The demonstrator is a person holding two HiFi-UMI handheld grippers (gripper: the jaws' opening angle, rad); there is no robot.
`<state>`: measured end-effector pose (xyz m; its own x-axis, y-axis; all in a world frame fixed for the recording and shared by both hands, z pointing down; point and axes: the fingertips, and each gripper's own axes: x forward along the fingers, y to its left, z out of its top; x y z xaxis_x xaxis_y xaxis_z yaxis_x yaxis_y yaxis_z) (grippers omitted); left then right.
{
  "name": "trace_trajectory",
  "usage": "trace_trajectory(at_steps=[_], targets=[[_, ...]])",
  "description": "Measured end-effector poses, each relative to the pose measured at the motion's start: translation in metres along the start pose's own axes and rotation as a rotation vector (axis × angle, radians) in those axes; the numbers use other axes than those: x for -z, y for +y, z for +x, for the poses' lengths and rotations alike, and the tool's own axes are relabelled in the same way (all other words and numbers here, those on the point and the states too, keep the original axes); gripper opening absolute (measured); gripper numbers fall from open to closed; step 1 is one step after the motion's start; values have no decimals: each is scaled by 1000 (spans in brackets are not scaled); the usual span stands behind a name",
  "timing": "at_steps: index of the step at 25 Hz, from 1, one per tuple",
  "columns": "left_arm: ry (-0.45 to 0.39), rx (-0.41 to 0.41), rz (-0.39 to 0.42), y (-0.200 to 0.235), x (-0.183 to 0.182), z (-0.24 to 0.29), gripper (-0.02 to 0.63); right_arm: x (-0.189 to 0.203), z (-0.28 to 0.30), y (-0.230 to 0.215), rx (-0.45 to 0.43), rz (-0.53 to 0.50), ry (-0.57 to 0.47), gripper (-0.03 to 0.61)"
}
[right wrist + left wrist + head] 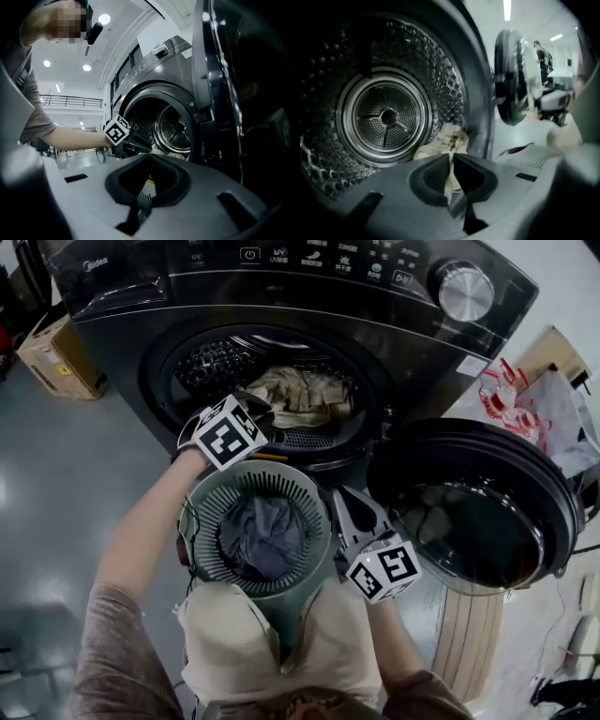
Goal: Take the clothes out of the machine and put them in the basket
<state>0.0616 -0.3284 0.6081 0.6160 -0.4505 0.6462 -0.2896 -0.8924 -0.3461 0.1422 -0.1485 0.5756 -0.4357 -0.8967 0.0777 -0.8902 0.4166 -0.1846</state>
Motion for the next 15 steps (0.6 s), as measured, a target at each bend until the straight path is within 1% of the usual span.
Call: trace_trajectory(at_steps=[3,7,10,11,13,15], targets=[[-30,14,-52,-27,-11,-36,28,-13,2,6,-31,-34,-7,-3],[-65,42,-91,-62,-20,-77,23,-27,3,15,-71,-73,0,-3],[-90,58,-127,-87,-23,-107,18,-29,6,20,-96,-85,14,-3],[-109,69,-151,-94,-25,-119,6,-29,9,23,-110,-90,17,-3],[-142,84,-199,-107,-31,-144,6,-29,14,30,-139,-104,24,-3],[-135,72,-207,-114,-33,-160,6,-30,19,34,-158,-118,28,-3]])
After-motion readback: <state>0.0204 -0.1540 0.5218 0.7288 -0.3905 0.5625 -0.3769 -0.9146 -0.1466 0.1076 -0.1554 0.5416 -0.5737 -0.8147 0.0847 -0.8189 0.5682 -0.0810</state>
